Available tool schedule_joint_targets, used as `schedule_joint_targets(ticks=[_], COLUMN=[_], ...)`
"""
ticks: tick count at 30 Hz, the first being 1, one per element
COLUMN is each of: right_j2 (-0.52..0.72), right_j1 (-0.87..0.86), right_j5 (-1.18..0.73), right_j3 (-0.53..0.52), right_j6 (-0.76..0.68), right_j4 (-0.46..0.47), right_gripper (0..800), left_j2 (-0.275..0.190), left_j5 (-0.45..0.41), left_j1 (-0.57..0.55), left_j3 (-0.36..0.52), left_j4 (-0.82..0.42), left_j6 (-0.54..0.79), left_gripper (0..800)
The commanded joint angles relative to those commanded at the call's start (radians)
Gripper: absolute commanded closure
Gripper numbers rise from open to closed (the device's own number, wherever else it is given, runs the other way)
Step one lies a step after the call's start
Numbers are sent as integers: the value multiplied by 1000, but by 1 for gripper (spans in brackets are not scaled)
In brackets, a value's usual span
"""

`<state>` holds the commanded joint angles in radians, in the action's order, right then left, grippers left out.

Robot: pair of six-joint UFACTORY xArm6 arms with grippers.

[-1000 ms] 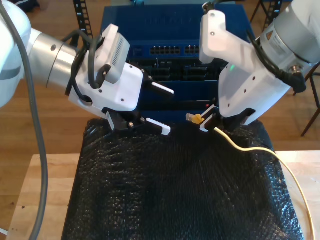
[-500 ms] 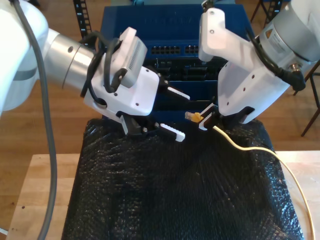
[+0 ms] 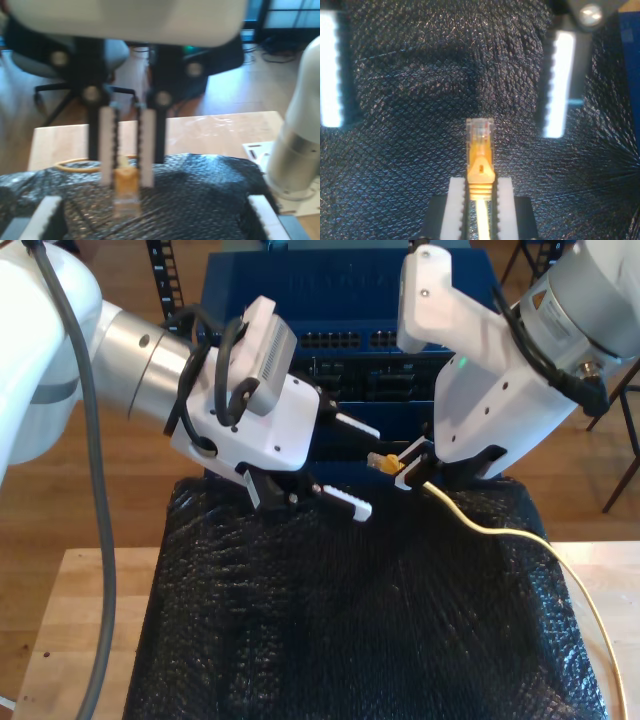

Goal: Grab the cable and plug it in

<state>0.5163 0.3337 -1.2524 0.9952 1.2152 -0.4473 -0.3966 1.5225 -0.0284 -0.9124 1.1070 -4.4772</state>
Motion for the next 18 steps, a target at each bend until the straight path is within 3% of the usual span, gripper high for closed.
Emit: schedule_joint_targets(ticks=[6,18], right_j2=[-14,-52], right_j1=[0,2], right_j5=[0,0], right_j3=[20,43], right_j6=[0,0], right_j4=[0,0], right_gripper=[796,796], left_j2=[-23,-25], left_j5=[-14,-34], left_j1=[0,0], left_j3=[6,34], left_j4=[0,-2], left_j6=[0,8], left_gripper=[1,1])
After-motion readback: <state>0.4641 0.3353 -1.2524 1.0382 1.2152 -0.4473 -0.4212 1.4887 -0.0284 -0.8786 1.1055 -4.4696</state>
